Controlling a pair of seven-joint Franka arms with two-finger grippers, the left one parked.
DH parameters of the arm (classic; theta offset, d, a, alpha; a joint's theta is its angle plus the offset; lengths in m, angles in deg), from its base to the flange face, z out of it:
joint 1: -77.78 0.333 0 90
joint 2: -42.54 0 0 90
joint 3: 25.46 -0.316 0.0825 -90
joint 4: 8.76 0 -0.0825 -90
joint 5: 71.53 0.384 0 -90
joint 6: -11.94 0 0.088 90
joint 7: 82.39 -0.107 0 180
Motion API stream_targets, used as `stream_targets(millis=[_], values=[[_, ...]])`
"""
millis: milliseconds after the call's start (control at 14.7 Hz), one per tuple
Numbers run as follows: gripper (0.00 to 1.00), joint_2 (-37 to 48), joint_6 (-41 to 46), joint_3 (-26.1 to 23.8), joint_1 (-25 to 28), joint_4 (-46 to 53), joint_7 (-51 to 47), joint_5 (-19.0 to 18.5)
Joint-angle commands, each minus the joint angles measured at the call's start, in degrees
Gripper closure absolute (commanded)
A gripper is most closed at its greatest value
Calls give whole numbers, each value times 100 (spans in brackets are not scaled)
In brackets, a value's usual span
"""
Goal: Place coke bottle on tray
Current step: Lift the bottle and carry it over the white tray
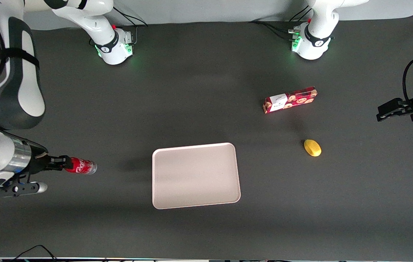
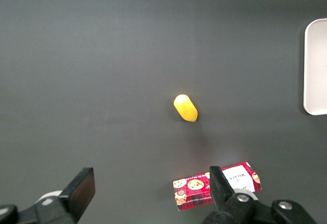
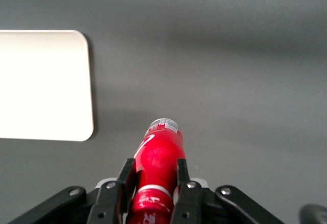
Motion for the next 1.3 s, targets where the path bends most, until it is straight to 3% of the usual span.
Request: stream_targets(millis=[0, 136, 477, 682, 1227], values=[[100, -6, 793, 16, 28, 664, 101, 58], [100, -50, 759, 16, 124, 656, -91, 76], [100, -234, 294, 130, 1195, 621, -1716, 50], [100, -506, -215, 157, 1556, 612, -2402, 58], [100, -1456, -1772, 157, 1716, 471, -2518, 41]])
